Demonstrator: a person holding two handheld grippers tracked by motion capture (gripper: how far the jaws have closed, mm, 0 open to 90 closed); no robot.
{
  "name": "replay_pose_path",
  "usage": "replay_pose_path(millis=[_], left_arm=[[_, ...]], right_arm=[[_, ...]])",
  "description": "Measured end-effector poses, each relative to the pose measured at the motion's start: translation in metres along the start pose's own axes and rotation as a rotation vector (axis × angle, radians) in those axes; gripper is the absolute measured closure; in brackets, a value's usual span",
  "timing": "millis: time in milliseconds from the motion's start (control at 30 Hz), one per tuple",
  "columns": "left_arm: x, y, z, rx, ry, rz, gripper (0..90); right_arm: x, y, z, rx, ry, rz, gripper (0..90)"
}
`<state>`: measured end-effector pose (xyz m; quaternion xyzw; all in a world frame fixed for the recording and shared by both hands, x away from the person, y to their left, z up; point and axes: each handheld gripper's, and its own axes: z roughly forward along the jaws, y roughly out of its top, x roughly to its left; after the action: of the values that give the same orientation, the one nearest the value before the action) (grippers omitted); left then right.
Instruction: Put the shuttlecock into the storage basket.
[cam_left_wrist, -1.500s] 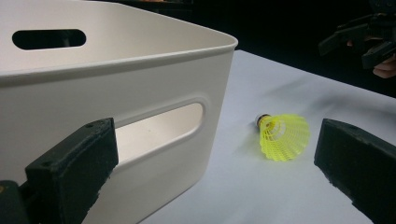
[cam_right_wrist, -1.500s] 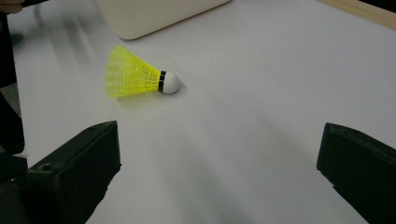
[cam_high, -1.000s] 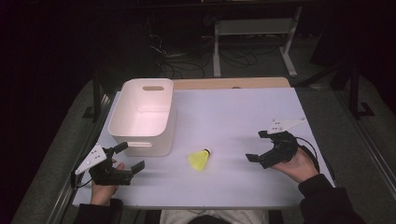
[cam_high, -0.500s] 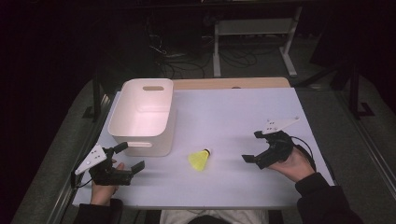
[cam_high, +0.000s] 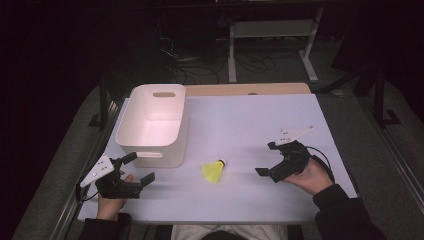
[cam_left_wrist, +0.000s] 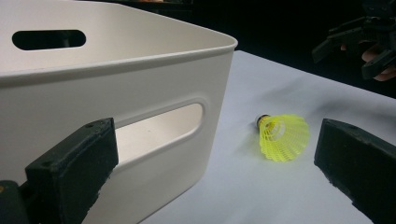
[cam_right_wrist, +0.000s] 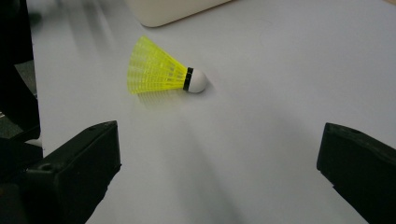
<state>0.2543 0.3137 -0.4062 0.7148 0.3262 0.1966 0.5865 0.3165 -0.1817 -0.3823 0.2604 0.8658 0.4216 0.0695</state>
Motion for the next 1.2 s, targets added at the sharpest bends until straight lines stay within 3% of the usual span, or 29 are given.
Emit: replay_pose_path(millis=[1200], left_arm=[[0.000, 0.000, 0.000, 0.002, -0.001, 0.001, 0.0]], right_arm=[[0.012, 0.013, 0.026, 0.061, 0.067, -0.061, 0.0]])
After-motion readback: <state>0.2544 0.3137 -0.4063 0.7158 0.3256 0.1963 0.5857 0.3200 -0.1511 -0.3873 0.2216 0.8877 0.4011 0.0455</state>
